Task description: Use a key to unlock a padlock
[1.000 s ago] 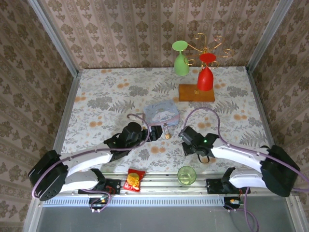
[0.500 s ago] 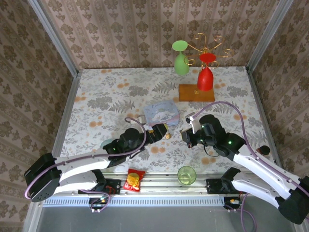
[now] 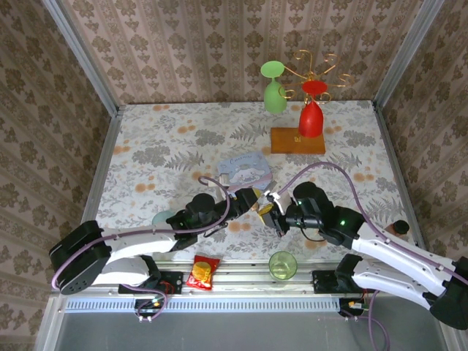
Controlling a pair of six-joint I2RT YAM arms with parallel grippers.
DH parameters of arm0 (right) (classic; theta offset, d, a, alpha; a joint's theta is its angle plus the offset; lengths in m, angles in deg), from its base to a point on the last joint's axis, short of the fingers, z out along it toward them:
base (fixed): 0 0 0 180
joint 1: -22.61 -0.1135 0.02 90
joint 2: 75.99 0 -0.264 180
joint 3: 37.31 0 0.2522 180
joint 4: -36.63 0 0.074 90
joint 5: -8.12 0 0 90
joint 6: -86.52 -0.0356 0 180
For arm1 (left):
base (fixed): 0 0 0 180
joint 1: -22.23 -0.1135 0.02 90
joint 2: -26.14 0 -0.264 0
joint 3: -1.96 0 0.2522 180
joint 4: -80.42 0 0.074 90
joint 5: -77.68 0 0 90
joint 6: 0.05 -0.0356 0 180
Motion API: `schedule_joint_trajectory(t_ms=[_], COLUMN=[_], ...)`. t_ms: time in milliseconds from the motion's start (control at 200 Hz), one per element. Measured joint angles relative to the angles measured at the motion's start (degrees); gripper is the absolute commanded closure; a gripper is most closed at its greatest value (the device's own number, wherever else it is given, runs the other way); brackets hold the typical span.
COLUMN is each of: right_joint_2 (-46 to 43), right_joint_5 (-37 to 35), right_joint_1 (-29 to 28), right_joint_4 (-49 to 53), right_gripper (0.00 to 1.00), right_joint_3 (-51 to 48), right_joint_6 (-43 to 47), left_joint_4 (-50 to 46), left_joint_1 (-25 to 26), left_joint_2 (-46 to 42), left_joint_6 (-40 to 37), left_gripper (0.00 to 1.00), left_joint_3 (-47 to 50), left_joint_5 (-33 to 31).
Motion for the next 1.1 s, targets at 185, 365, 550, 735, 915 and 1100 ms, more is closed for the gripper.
schedule_joint_trajectory(t_ms=[185,365,550,735,915,1100], right_joint_2=[0.7,0.7,2.1,3.1,3.9,4.6], right_joint_5=[-2.4,-5.2,-8.1,-9.9,-10.8,-11.4], right_joint_1=[-1.5,-3.4,-5.4,-6.1,-6.4,-6.8], right_joint_4=[-0.1,0.0,0.0,0.0,0.0,0.2], right_gripper=[1.00,1.00,1.00,1.00,1.00,1.00], right_joint_3=[0.0,0.0,0.0,0.0,0.0,0.0], right_joint_6=[1.5,3.3,5.5,6.2,7.1,7.4], left_joint_4=[0.5,-0.3,-0.9,-1.3,-3.8,-3.7], left_joint_1=[0.1,0.9,1.1,1.4,1.5,1.4], left_joint_2=[1.0,1.5,1.6,1.6,1.8,2.0], left_joint_6=[0.0,0.6,1.3,1.7,1.5,1.3], left_gripper=[0.55,0.58,0.73,0.77,0.77,0.89], left_joint_3=[0.0,0.0,0.0,0.9,1.2,1.9], left_joint_5=[2.2,3.3,4.3,4.5,4.5,4.7])
